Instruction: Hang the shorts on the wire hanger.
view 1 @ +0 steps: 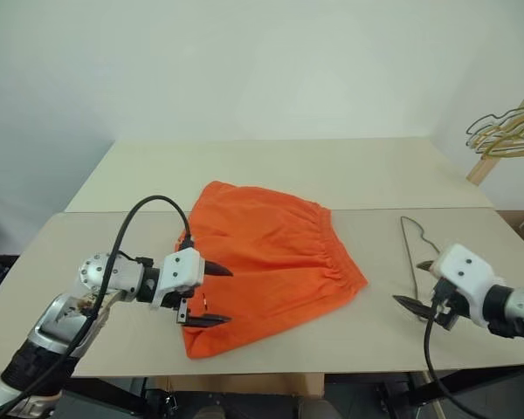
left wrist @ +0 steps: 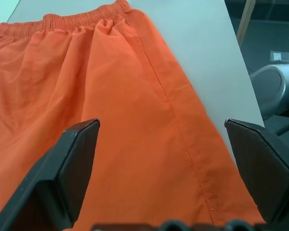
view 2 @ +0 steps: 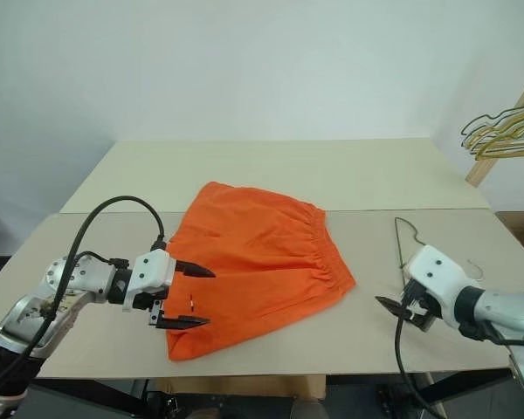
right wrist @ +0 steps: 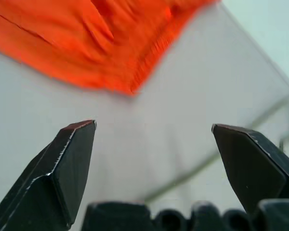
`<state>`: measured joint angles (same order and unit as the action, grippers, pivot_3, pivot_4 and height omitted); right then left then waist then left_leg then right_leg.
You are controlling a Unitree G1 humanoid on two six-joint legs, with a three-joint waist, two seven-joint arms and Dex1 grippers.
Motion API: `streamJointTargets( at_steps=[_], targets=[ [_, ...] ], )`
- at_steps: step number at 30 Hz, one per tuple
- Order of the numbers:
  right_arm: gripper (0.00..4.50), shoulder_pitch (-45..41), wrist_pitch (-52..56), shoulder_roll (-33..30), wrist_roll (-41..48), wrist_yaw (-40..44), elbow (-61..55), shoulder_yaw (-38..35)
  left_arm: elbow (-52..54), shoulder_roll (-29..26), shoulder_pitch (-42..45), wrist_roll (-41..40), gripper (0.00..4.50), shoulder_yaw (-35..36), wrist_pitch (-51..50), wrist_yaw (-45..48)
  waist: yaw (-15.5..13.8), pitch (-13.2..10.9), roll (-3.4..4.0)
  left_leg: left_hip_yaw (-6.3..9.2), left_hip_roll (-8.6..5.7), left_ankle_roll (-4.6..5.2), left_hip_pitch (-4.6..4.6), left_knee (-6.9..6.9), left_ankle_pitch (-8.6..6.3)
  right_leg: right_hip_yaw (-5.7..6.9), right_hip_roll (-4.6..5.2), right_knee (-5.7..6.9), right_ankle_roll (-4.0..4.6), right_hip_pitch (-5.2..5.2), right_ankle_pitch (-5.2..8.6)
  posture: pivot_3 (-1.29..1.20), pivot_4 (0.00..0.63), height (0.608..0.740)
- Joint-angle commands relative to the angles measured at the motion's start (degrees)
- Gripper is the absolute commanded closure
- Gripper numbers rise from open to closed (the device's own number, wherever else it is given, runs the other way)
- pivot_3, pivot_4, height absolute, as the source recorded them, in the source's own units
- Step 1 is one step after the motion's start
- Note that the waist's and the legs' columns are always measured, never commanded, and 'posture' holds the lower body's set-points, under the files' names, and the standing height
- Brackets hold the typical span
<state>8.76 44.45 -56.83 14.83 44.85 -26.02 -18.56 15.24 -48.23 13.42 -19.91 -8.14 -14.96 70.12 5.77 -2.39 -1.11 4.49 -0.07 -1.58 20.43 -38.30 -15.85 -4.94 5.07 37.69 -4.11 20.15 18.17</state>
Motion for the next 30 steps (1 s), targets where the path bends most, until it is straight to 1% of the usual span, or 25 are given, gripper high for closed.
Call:
streamJointTargets(
  at_steps=[1,5,8,13,19,22,24,25,28,30],
  targets=[
    [0.02,-6.1,16.3,-0.8,2.4,-3.7,0.9,-0.8,-0.1,0.9,1.1,-0.2,0.00,1.3,1.3,-0.6,0.0,0.0,0.06,0.00,0.00,0.00,-0.01,0.00,0.00,-0.01,0.00,0.00,0.00,0.00,0.00,-0.15,0.000,0.740],
    [0.02,-14.1,30.6,1.6,5.0,-7.0,3.0,-0.7,0.2,1.6,0.5,0.2,0.00,1.2,1.5,-0.8,0.1,0.0,0.08,0.00,0.01,0.03,0.02,0.02,-0.02,0.00,-0.01,-0.03,0.00,0.03,0.00,-0.15,0.005,0.740],
    [0.02,-19.0,36.6,3.9,4.0,-11.1,7.2,-0.5,1.0,2.0,0.3,0.3,0.00,1.1,1.0,-1.4,0.0,0.0,0.08,0.01,-0.02,0.04,0.03,0.01,-0.02,-0.01,0.02,-0.04,0.00,0.02,0.00,-0.15,0.010,0.740],
    [0.02,-21.3,38.2,4.8,2.5,-15.0,13.7,1.3,2.5,2.1,0.0,0.0,0.00,1.2,-0.2,-2.3,-0.2,0.0,0.10,0.01,-0.01,0.04,0.06,0.01,-0.02,0.02,0.02,-0.04,0.00,0.04,0.00,-0.14,0.016,0.740],
    [0.02,-21.5,39.1,5.0,3.7,-15.4,18.9,2.3,4.0,1.2,-0.3,-0.6,0.00,2.2,-1.7,-2.8,0.0,0.0,0.14,0.00,-0.01,0.05,0.06,0.01,-0.03,0.00,0.01,-0.03,0.00,0.05,0.00,-0.12,0.024,0.740],
    [0.57,-21.2,40.0,5.4,4.4,-15.1,20.2,2.6,4.8,0.8,0.2,-1.0,0.00,2.8,-2.8,-3.3,0.0,0.0,0.14,-0.01,-0.01,0.05,0.05,0.01,-0.03,-0.01,0.00,-0.02,0.00,0.04,0.00,-0.11,0.027,0.740],
    [1.18,-21.1,40.0,5.8,4.6,-15.1,21.3,2.6,5.1,0.7,0.5,-1.2,0.00,3.1,-3.5,-3.6,0.0,0.0,0.16,-0.01,-0.01,0.06,0.05,0.01,-0.03,-0.01,0.00,-0.03,0.00,0.04,0.00,-0.11,0.028,0.740],
    [1.57,-21.0,39.7,6.1,4.6,-15.2,21.9,2.7,5.2,0.6,0.7,-1.3,0.00,3.2,-3.8,-3.7,0.0,0.0,0.16,-0.01,-0.01,0.06,0.05,0.01,-0.03,-0.02,0.00,-0.03,0.00,0.04,0.00,-0.11,0.028,0.740],
    [2.45,-21.3,39.4,6.5,4.5,-15.7,23.4,2.8,5.8,0.4,0.9,-1.5,0.00,3.5,-4.6,-3.7,-0.1,0.0,0.15,-0.01,-0.01,0.06,0.05,0.01,-0.03,-0.01,-0.01,-0.04,-0.01,0.03,0.00,-0.12,0.029,0.740],
    [3.20,-21.5,39.7,6.7,4.6,-16.0,23.7,2.6,6.2,0.3,1.1,-1.5,0.00,3.5,-5.0,-3.6,-0.1,0.0,0.15,-0.01,-0.01,0.06,0.04,0.01,-0.03,-0.01,-0.01,-0.04,-0.01,0.02,0.00,-0.12,0.030,0.740]
  ],
)
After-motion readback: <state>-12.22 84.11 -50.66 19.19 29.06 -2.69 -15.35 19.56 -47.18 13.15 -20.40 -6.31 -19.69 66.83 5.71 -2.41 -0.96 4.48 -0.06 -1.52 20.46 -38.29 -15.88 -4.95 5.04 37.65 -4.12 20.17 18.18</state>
